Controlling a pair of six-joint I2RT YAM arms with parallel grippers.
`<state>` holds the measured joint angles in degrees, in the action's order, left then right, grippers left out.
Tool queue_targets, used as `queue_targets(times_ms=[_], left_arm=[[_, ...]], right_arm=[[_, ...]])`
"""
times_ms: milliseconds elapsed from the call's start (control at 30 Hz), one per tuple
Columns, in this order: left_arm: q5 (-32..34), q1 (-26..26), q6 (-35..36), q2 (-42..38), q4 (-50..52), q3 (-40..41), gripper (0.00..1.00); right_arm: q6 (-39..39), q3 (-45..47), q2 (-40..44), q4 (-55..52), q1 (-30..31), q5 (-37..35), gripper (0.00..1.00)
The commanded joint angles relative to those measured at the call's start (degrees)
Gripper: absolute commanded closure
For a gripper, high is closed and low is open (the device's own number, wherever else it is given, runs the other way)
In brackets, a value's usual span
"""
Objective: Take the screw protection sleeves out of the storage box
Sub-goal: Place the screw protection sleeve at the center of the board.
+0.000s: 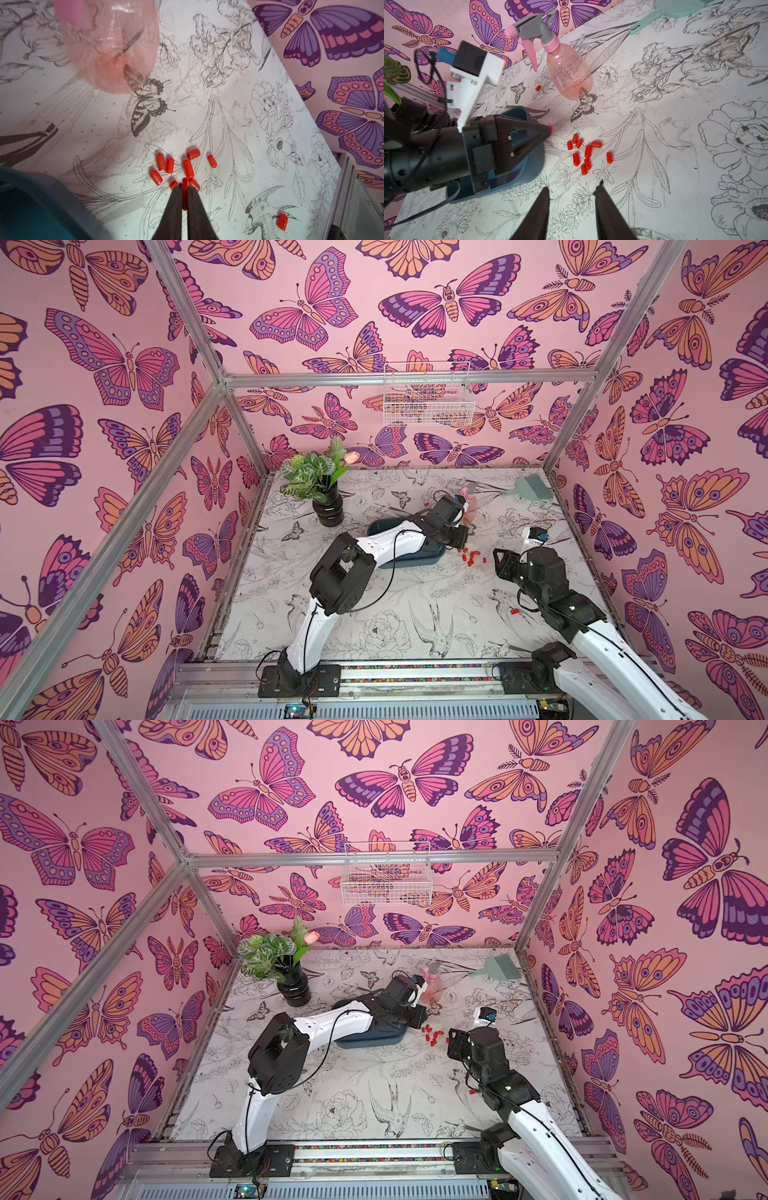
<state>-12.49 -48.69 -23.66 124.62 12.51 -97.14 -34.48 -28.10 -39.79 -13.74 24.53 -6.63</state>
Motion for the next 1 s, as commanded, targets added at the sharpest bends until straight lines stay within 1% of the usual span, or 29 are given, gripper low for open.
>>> queue_targets(times_ms=[0,200,600,967], left_arm=[[-1.8,-0.6,1.7,1.6,4.1,-1.8,0.89],[-2.6,-1.6,2.9,4.5,7.1,-5.4,0.89],[-1.7,-2.9,4.7,10.5,15.2,-14.3,0.88],[-0.7,-3.2,4.5,13.6,18.3,-17.6,0.87]], right_arm=[[-0.2,-0.2,0.5,-0.6,0.5,-1.1,0.6],[-0.3,-0.1,0.8,-0.5,0.4,-1.3,0.6],[-0.6,0.0,1.4,-0.8,0.4,-1.8,0.6],[-0.7,0.1,1.4,-0.8,0.4,-1.7,0.6]])
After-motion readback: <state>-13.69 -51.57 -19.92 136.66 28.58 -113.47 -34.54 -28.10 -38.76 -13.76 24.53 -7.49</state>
